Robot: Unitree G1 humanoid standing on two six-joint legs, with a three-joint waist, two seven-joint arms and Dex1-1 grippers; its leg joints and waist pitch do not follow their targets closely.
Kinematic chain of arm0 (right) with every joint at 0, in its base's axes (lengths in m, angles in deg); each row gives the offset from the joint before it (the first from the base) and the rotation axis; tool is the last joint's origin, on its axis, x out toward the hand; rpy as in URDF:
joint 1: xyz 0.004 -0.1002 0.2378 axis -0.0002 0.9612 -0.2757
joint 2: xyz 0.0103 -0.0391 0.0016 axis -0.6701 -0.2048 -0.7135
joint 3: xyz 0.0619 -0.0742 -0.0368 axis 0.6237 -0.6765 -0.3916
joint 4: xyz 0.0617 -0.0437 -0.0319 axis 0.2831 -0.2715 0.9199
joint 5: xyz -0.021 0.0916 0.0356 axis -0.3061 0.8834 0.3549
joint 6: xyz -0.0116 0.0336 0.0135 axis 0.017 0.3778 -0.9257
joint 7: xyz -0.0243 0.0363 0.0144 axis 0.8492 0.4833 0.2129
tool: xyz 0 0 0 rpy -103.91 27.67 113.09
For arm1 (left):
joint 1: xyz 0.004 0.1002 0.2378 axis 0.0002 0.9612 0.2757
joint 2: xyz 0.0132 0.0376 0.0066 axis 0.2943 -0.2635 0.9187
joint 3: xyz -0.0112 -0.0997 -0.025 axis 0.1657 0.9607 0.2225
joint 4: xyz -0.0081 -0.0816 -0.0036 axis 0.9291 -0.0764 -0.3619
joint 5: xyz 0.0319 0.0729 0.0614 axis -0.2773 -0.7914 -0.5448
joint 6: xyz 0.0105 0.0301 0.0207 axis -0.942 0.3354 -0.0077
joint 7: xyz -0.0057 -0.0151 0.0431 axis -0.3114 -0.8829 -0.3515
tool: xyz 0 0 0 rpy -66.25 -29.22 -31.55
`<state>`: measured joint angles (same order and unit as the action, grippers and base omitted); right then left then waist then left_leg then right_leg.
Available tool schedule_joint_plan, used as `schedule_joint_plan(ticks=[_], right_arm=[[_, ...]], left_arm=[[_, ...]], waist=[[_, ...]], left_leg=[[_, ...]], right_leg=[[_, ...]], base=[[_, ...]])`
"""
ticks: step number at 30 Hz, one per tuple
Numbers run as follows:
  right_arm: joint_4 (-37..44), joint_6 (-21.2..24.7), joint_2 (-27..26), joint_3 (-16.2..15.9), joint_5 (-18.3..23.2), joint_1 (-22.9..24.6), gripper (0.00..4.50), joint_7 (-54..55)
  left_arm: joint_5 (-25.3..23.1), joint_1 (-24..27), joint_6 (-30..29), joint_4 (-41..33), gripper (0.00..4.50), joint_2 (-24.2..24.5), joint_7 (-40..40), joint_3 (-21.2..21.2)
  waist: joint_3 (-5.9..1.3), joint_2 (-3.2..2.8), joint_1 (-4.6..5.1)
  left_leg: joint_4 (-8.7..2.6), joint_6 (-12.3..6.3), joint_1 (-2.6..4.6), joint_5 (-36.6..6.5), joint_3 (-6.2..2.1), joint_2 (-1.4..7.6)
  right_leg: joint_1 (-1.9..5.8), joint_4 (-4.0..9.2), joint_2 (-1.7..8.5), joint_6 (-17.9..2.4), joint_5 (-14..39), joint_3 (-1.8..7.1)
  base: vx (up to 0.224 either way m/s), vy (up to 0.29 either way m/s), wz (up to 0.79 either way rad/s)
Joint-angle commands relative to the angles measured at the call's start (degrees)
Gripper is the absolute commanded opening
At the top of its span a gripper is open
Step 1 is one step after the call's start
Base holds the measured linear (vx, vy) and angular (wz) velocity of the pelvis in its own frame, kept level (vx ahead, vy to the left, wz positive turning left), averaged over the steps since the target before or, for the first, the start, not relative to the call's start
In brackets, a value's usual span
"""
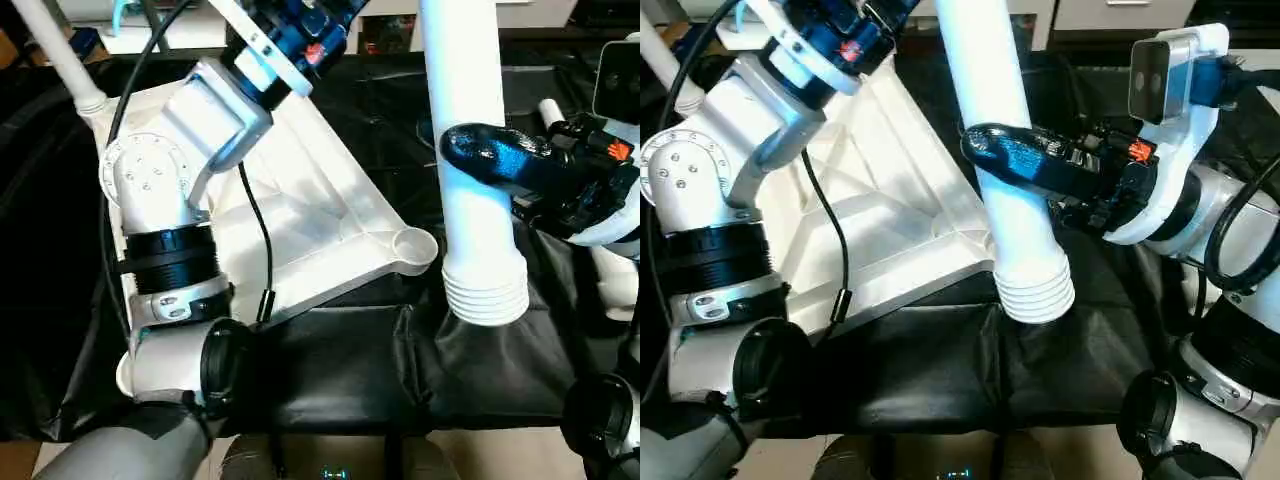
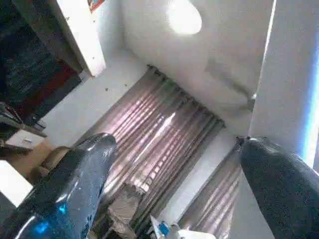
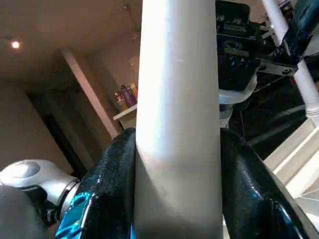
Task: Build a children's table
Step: Pick table leg
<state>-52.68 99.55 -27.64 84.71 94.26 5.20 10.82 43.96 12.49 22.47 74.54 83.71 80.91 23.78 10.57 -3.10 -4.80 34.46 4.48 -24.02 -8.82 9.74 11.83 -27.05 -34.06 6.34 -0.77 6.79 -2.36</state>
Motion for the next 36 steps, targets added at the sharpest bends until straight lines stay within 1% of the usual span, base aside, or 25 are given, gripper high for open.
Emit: schedule_joint_plan(ticks=[1, 4, 5, 6, 8, 10, 11, 13, 14, 15, 17, 18, 19, 21, 22, 23, 24, 25, 26, 28, 30, 32, 33, 34, 36], right_arm=[[-1.5, -0.4, 1.2, 0.0, -0.6, -0.2, 1.81, 3.9], [-1.5, -1.2, 1.1, 0.3, 0.3, -0.3, 1.81, 4.7], [-1.7, -1.8, 1.4, 0.6, 0.9, -0.5, 1.81, 5.0], [-2.2, -2.3, 2.0, 0.9, 2.0, -0.6, 1.81, 5.4], [-2.8, -2.8, 2.9, 1.1, 3.1, -0.7, 1.81, 6.0], [-2.9, -2.7, 3.7, 0.8, 3.5, -0.4, 1.81, 6.1], [-2.8, -2.1, 4.3, 0.3, 3.2, -0.1, 1.81, 6.0], [-2.6, -1.7, 5.0, -0.4, 3.0, 0.5, 1.81, 6.0], [-2.2, -1.3, 5.4, -1.2, 2.4, 1.4, 1.81, 5.6], [-1.7, -0.9, 5.7, -2.4, 1.4, 2.6, 1.81, 5.6], [-1.5, -0.9, 5.9, -2.8, 1.1, 2.9, 1.81, 5.6], [-1.2, -1.0, 6.0, -3.4, 0.7, 3.5, 1.81, 5.9], [-1.1, -1.3, 6.0, -3.9, 0.3, 4.0, 1.81, 6.1], [-1.2, -1.7, 6.2, -4.5, 0.4, 4.4, 1.81, 6.5], [-1.2, -1.9, 6.2, -4.7, 0.4, 4.5, 1.81, 6.6], [-1.1, -2.3, 6.7, -5.6, 0.5, 5.1, 1.81, 6.7], [-1.1, -2.3, 6.7, -5.6, 0.5, 5.1, 1.81, 6.7], [-0.4, -2.4, 7.4, -6.8, 0.3, 5.7, 1.81, 6.2], [-0.3, -2.5, 7.5, -7.0, 0.3, 5.8, 1.81, 6.2], [0.2, -2.5, 7.7, -7.6, 0.4, 6.1, 1.81, 5.9], [1.9, -2.9, 8.5, -10.1, -1.4, 7.4, 1.81, 4.8], [2.2, -3.1, 8.8, -10.6, -2.0, 7.6, 1.81, 4.5], [2.3, -3.3, 9.1, -11.1, -2.6, 7.7, 1.81, 4.4], [2.7, -4.0, 10.1, -12.3, -3.5, 8.1, 1.81, 3.7], [2.8, -4.7, 10.7, -12.9, -3.3, 8.5, 1.81, 3.3]], left_arm=[[-0.1, 0.5, -0.2, -1.3, 4.50, 1.1, 3.2, -1.4], [-0.5, 0.9, -0.2, -0.8, 4.50, 1.5, 3.2, -1.6], [-0.4, 1.3, -0.2, -0.4, 4.50, 1.7, 3.2, -1.5], [-0.6, 1.7, 0.2, -0.1, 4.50, 2.2, 3.6, -1.7], [-0.5, 2.2, 0.5, 0.3, 4.50, 2.6, 4.1, -1.8], [-0.4, 2.6, 0.9, 0.6, 4.50, 2.8, 4.7, -1.8], [-0.4, 2.7, 1.0, 0.5, 4.50, 3.0, 5.5, -2.0], [-0.4, 2.8, 1.0, 0.3, 4.50, 3.3, 6.7, -2.4], [-0.2, 2.9, 0.7, 0.0, 4.50, 3.5, 8.1, -2.8], [-0.1, 3.0, 0.3, -0.8, 4.50, 3.9, 9.5, -3.5], [-0.2, 3.0, 0.2, -1.1, 4.50, 4.1, 9.9, -3.7], [-0.3, 3.1, 0.2, -1.4, 4.50, 4.4, 10.2, -4.1], [-0.3, 3.1, 0.2, -1.5, 4.50, 4.5, 10.3, -4.2], [0.1, 3.1, 0.2, -1.8, 4.50, 4.6, 10.7, -4.4], [0.2, 3.2, 0.2, -1.8, 4.50, 4.6, 10.9, -4.4], [1.1, 3.2, -0.1, -2.1, 4.50, 4.7, 11.9, -4.5], [1.1, 3.2, -0.1, -2.1, 4.50, 4.7, 11.9, -4.5], [1.3, 3.3, -0.6, -2.2, 4.50, 5.1, 12.4, -5.0], [1.3, 3.3, -0.6, -2.2, 4.50, 5.2, 12.5, -5.1], [0.9, 3.5, -0.7, -2.3, 4.50, 5.7, 12.9, -5.6], [-0.3, 3.9, -0.9, -2.2, 4.50, 6.7, 13.0, -6.7], [-0.4, 4.0, -0.9, -2.2, 4.50, 6.8, 13.0, -6.9], [-0.5, 4.1, -0.9, -2.1, 4.32, 6.9, 12.8, -6.9], [-1.1, 4.1, -0.8, -1.8, 4.22, 7.0, 12.6, -7.1], [-1.7, 4.3, -0.5, -1.7, 4.02, 7.3, 12.8, -7.6]], waist=[[-7.05, 1.74, -0.18], [-7.12, 1.56, -0.43], [-7.17, 1.61, -0.43], [-7.19, 1.52, -0.53], [-7.18, 1.60, -0.65], [-7.16, 1.71, -0.65], [-7.15, 1.65, -0.66], [-7.18, 1.77, -0.70], [-7.16, 1.87, -0.69], [-7.18, 1.87, -0.69], [-7.22, 1.77, -0.67], [-7.24, 1.88, -0.67], [-7.14, 1.72, -0.69], [-7.14, 1.80, -0.64], [-7.10, 1.80, -0.64], [-7.07, 1.74, -0.65], [-7.00, 1.78, -0.66], [-6.98, 1.76, -0.66], [-6.93, 1.76, -0.65], [-6.98, 1.73, -0.61], [-6.89, 1.71, -0.66], [-6.93, 1.74, -0.61], [-6.97, 1.69, -0.61], [-6.96, 1.74, -0.58], [-6.88, 1.86, -0.58]], left_leg=[[-2.91, -5.03, 1.07, -1.1, 1.10, -1.44], [-2.92, -4.53, 1.21, -0.7, 1.13, -1.36], [-2.92, -4.12, 1.16, -0.8, 1.15, -1.40], [-2.90, -4.07, 1.30, -1.2, 1.22, -1.36], [-2.92, -4.28, 1.22, -1.3, 1.20, -1.34], [-2.89, -4.42, 0.94, -1.1, 1.18, -1.48], [-2.88, -4.46, 0.89, -1.1, 1.17, -1.51], [-2.86, -4.48, 0.88, -0.9, 1.18, -1.56], [-2.87, -4.47, 0.76, -0.8, 1.17, -1.58], [-2.85, -4.41, 0.76, -0.7, 1.15, -1.57], [-2.88, -4.17, 0.81, -0.7, 1.11, -1.50], [-2.88, -4.05, 0.79, -0.9, 1.12, -1.46], [-2.94, -3.83, 0.84, -1.5, 1.09, -1.42], [-2.94, -3.66, 0.81, -2.2, 1.10, -1.42], [-2.97, -3.61, 0.83, -2.4, 1.13, -1.41], [-2.96, -3.59, 0.91, -2.6, 1.15, -1.44], [-2.99, -3.42, 0.86, -2.9, 1.13, -1.44], [-3.02, -3.30, 0.88, -3.3, 1.14, -1.45], [-3.07, -3.17, 0.88, -3.6, 1.14, -1.44], [-3.06, -3.06, 0.90, -3.8, 1.11, -1.44], [-3.14, -2.83, 0.94, -3.9, 1.08, -1.38], [-3.16, -2.62, 0.88, -3.7, 1.03, -1.37], [-3.14, -2.54, 0.87, -3.5, 1.02, -1.34], [-3.12, -2.55, 0.85, -3.6, 1.05, -1.36], [-3.16, -2.51, 0.87, -4.1, 1.06, -1.33]], right_leg=[[5.13, 2.95, -0.49, -10.2, 11.5, 0.40], [4.91, 2.83, -0.53, -10.2, 10.6, 0.47], [4.96, 2.76, -0.52, -10.5, 10.4, 0.47], [4.84, 2.78, -0.53, -10.8, 10.0, 0.53], [5.01, 2.65, -0.51, -10.8, 9.4, 0.55], [5.29, 2.60, -0.47, -10.4, 9.1, 0.52], [5.33, 2.57, -0.46, -10.4, 9.1, 0.52], [5.32, 2.61, -0.45, -10.1, 9.1, 0.52], [5.40, 2.56, -0.40, -10.1, 9.2, 0.52], [5.36, 2.55, -0.40, -10.0, 9.3, 0.53], [5.32, 2.54, -0.37, -10.1, 9.3, 0.53], [5.29, 2.56, -0.37, -10.2, 9.5, 0.50], [5.26, 2.59, -0.32, -10.2, 10.2, 0.51], [5.34, 2.68, -0.26, -10.0, 11.0, 0.52], [5.29, 2.73, -0.28, -9.9, 11.3, 0.52], [5.18, 2.81, -0.32, -9.8, 11.7, 0.52], [5.23, 2.87, -0.31, -9.6, 12.1, 0.51], [5.18, 2.92, -0.33, -9.4, 12.6, 0.52], [5.15, 2.98, -0.33, -9.0, 13.2, 0.52], [5.12, 3.00, -0.32, -9.0, 13.6, 0.51], [5.02, 3.04, -0.40, -8.3, 13.8, 0.52], [5.12, 2.92, -0.41, -8.2, 13.2, 0.56], [5.06, 2.88, -0.38, -8.4, 12.8, 0.55], [5.09, 2.88, -0.36, -8.7, 12.7, 0.56], [5.10, 2.97, -0.36, -8.5, 13.3, 0.61]], base=[[0.000, 0.000, 0.00], [0.000, 0.000, 0.00], [0.000, 0.000, 0.00], [0.000, 0.000, 0.00], [0.000, 0.000, 0.00], [0.000, 0.000, 0.00], [0.000, 0.000, 0.00], [0.000, 0.000, 0.00], [0.000, 0.000, 0.00], [0.000, 0.000, 0.00], [0.000, 0.000, 0.00], [0.000, 0.000, 0.00], [0.000, 0.000, 0.00], [0.000, 0.000, 0.00], [0.000, 0.000, 0.00], [0.000, 0.000, 0.00], [0.000, 0.000, 0.00], [0.000, 0.000, 0.00], [0.000, 0.000, 0.00], [0.000, 0.000, 0.00], [0.000, 0.000, 0.00], [0.000, 0.000, 0.00], [0.000, 0.000, 0.00], [0.000, 0.000, 0.00], [0.000, 0.000, 0.00]])
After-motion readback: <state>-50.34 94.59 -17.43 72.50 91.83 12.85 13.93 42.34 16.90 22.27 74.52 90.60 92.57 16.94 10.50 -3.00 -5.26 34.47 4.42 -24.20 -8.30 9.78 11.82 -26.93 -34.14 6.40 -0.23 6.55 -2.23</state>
